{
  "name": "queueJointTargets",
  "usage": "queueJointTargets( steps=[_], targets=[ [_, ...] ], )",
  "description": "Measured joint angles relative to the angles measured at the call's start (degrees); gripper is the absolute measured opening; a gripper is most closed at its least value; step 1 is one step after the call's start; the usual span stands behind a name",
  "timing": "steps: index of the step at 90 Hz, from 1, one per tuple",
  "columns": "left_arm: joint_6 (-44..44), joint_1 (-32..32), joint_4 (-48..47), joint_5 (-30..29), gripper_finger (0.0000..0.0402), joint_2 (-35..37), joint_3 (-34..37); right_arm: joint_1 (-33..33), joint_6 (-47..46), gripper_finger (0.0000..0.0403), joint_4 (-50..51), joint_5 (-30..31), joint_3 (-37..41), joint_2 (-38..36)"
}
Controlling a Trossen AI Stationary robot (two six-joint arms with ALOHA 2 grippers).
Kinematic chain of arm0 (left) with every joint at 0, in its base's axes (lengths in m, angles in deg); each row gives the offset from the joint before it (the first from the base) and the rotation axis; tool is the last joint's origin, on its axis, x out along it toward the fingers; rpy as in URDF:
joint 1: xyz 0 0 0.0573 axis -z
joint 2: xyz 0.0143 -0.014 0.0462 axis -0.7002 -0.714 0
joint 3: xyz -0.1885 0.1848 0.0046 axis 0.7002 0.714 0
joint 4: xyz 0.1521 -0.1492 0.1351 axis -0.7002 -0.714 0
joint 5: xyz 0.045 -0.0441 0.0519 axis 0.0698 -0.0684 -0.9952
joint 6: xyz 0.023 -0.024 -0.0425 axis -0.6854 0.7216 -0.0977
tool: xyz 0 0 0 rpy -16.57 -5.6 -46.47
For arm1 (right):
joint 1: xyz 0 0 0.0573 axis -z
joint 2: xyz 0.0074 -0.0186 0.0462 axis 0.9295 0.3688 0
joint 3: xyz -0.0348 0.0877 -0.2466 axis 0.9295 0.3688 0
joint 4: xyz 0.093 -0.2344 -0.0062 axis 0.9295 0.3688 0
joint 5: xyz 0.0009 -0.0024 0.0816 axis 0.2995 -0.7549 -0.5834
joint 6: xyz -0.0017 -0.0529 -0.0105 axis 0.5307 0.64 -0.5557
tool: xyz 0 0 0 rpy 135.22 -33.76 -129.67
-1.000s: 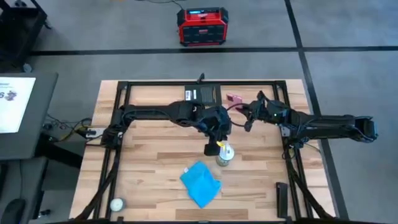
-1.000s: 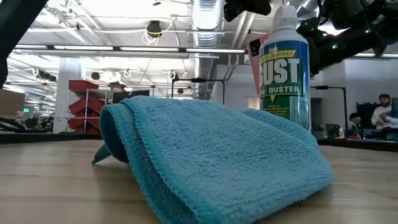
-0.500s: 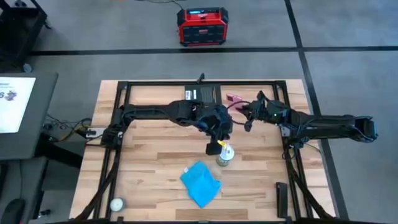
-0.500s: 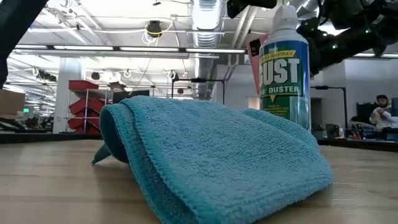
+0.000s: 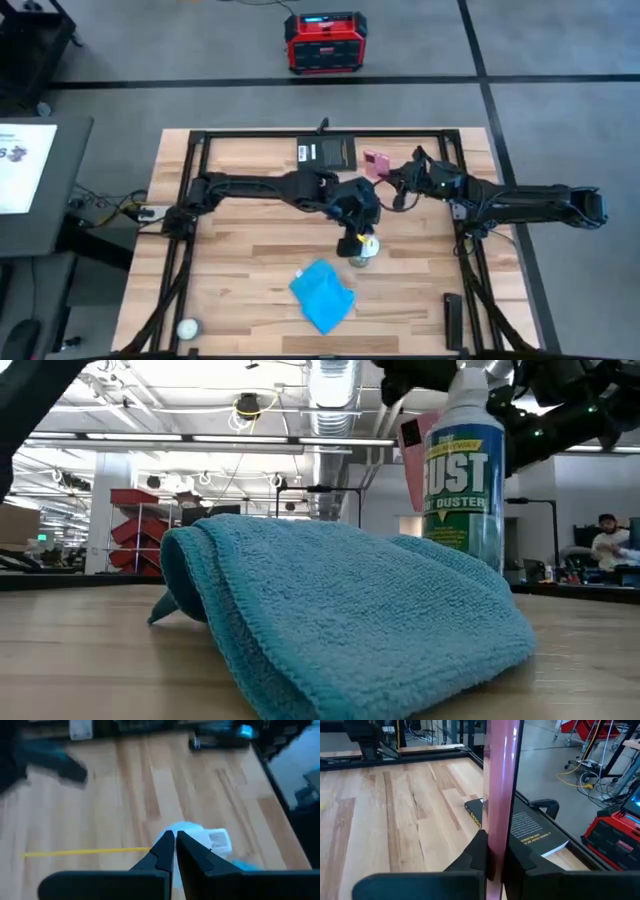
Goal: Apply microfiber cloth
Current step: Spray the back of the cellphone with the spray bottle
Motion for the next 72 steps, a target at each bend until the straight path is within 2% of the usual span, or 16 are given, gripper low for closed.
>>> queueJointTargets(
  steps=[10, 30, 72],
  targets=[
    [0.22, 0.0, -0.59, -0.34, 0.0, 0.26, -0.17, -0.13, 0.24, 0.001, 0.47, 0.0, 0.0, 0.0],
    [-0.51, -0.16, -5.04, -2.54, 0.0, 0.3, -5.51, -0.11, 0.29, 0.001, 0.15, -0.02, 0.0, 0.0],
    [-0.66, -0.27, -6.13, -1.3, 0.0, -1.13, -5.64, -0.11, 0.48, 0.001, 0.12, -0.02, 0.0, 0.02]
  ],
)
